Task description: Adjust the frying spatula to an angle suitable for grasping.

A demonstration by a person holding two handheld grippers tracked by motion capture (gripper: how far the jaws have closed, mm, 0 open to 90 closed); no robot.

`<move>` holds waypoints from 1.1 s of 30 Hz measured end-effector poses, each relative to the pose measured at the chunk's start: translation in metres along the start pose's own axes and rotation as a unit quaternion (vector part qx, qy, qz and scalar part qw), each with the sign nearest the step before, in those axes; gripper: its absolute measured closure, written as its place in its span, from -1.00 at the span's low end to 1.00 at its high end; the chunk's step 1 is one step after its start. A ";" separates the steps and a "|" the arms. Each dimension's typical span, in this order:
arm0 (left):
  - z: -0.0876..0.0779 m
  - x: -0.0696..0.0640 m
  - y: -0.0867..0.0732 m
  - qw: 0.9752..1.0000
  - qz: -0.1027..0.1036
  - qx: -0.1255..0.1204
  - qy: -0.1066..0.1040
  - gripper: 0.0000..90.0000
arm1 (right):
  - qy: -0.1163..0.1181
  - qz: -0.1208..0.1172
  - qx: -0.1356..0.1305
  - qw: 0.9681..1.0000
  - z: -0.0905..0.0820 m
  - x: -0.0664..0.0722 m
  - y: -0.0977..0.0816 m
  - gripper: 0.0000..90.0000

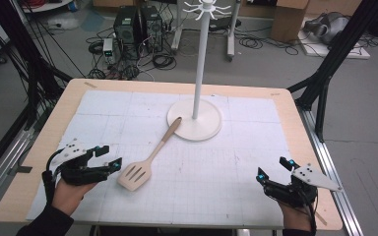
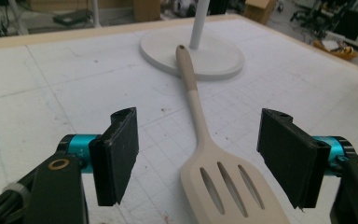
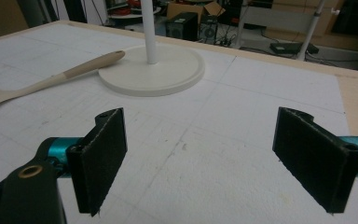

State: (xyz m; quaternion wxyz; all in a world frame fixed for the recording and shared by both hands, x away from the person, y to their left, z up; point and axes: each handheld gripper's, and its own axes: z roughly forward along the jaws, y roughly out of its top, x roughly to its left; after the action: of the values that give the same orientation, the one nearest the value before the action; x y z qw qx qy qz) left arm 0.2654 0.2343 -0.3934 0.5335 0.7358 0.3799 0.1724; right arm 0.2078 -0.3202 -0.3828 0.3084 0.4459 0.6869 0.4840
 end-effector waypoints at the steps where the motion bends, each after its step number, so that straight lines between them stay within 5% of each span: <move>1: 0.008 0.001 0.005 1.000 0.002 0.013 0.001 -0.34 | 0.000 0.000 0.000 1.000 0.000 0.000 0.000 -0.64; 5: 0.030 0.004 0.016 0.999 -0.010 0.042 -0.008 -0.33 | 0.000 -0.003 0.001 1.000 0.001 0.000 0.000 -0.64; 13: 0.073 -0.001 0.036 0.995 0.003 0.093 -0.022 -0.31 | -0.001 -0.003 0.003 1.000 0.002 0.001 0.000 -0.64; 16: 0.092 -0.005 0.038 0.992 0.010 0.124 -0.025 -0.27 | 0.000 -0.004 0.004 1.000 0.002 0.001 0.000 -0.64; 17: 0.103 -0.006 0.038 0.989 0.012 0.146 -0.024 -0.25 | -0.001 -0.002 0.004 1.000 0.002 0.000 0.000 -0.64; 18: 0.103 -0.006 0.038 0.989 0.012 0.146 -0.024 -0.23 | -0.001 -0.002 0.004 1.000 0.002 0.000 0.000 -0.64; 19: 0.114 -0.006 0.038 0.985 0.014 0.169 -0.022 -0.20 | 0.000 -0.003 0.005 1.000 0.002 0.000 0.000 -0.64; 30: 0.149 -0.007 0.027 0.972 0.026 0.233 0.003 0.01 | 0.002 -0.002 0.005 1.000 0.004 -0.002 -0.001 -0.64; 33: 0.152 -0.006 0.025 0.971 0.025 0.239 0.006 0.08 | 0.002 -0.002 0.003 1.000 0.004 -0.002 0.000 -0.64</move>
State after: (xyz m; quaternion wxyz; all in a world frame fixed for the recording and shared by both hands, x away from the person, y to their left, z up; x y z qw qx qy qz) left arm 0.3713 0.1270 -0.4266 0.3357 0.8501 0.3946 0.0946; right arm 0.2116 -0.3207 -0.3845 0.3066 0.4447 0.6899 0.4819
